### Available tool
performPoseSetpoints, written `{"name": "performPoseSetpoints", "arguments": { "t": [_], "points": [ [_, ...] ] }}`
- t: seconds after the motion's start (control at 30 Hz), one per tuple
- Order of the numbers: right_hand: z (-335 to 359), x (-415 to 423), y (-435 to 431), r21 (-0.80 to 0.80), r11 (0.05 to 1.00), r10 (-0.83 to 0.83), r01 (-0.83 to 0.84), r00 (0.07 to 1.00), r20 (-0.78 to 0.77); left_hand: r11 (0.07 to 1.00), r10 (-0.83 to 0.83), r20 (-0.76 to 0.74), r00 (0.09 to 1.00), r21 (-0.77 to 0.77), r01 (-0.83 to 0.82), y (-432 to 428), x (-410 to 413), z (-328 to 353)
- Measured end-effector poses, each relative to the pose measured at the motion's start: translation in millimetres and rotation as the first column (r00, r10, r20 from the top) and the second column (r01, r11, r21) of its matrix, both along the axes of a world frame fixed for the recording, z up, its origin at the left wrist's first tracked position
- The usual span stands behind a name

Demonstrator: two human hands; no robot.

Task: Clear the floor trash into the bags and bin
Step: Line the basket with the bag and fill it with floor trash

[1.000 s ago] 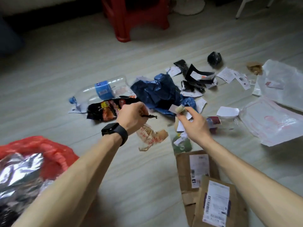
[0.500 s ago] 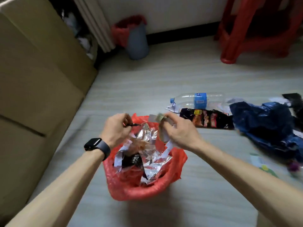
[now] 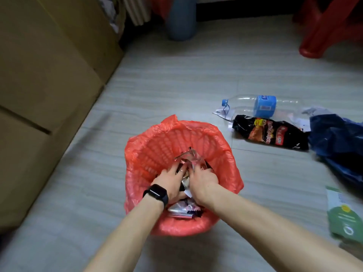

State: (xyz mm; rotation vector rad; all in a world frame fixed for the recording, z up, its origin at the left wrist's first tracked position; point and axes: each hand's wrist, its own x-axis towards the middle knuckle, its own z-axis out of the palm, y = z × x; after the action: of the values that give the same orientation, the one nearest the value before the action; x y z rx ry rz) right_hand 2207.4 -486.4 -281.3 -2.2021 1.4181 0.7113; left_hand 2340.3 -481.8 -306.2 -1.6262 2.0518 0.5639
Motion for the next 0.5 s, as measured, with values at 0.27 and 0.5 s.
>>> {"name": "performPoseSetpoints", "arguments": {
  "t": [0.27, 0.5],
  "points": [
    [-11, 13, -10, 0.079, 0.996, 0.044, -0.037, 0.995, -0.089, 0.997, -0.013, 0.069, 0.998, 0.081, 0.008, -9, 3, -25],
    [50, -24, -26, -0.045, 0.999, 0.028, -0.020, 0.986, 0.164, 0.983, -0.062, 0.187, 0.980, 0.184, 0.027, -47, -13, 42]
  ]
}}
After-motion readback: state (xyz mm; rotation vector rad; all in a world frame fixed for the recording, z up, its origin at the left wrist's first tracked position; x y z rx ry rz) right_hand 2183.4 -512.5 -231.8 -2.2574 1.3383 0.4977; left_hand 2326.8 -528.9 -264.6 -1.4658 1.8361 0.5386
